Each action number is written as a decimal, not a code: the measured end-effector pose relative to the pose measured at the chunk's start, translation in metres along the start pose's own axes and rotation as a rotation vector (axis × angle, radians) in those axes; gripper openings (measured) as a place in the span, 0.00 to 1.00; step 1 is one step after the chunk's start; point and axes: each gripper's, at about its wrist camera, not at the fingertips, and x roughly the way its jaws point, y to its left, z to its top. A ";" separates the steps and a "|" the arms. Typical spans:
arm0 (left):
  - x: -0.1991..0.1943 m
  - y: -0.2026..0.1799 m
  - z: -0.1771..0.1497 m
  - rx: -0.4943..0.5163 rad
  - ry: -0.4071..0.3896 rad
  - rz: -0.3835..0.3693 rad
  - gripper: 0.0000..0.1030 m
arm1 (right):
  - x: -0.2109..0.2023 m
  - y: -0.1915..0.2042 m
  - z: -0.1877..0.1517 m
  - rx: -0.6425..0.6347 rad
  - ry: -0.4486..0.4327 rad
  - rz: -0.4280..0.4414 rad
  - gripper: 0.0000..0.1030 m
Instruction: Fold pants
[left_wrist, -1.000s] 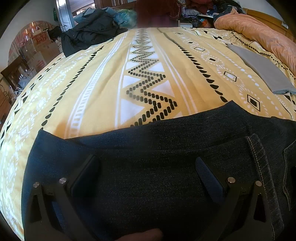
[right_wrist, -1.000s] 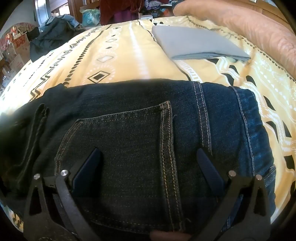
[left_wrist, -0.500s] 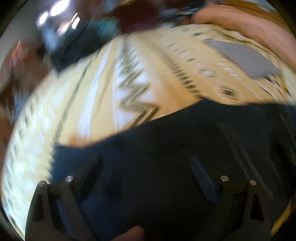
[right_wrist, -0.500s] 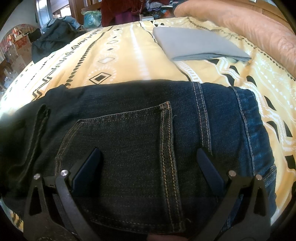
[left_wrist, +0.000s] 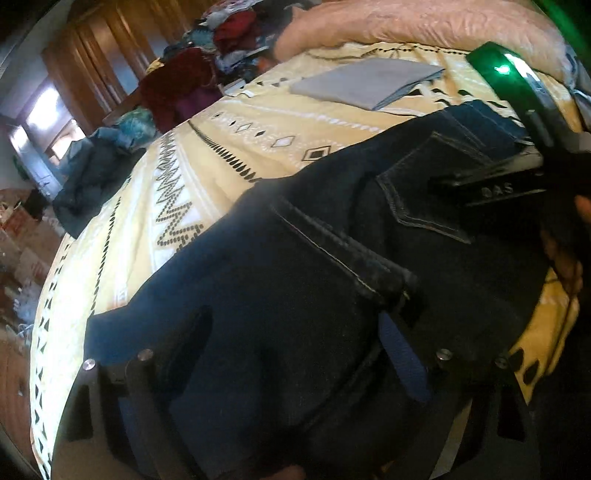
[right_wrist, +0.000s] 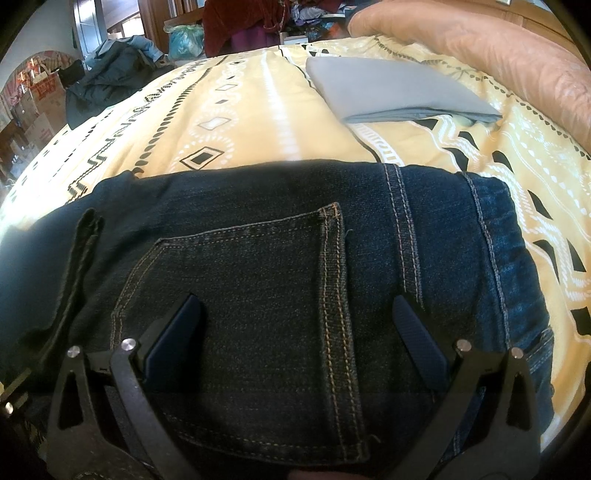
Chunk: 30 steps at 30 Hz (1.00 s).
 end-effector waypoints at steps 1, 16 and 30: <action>0.004 0.000 0.002 0.008 0.010 -0.002 0.86 | 0.000 0.000 0.000 0.000 0.000 0.000 1.00; -0.002 -0.017 0.008 0.156 0.009 -0.137 0.81 | -0.001 0.000 -0.001 0.003 -0.012 0.005 1.00; 0.005 0.010 0.017 0.001 0.030 -0.263 0.12 | 0.000 0.000 0.001 0.001 0.001 0.004 1.00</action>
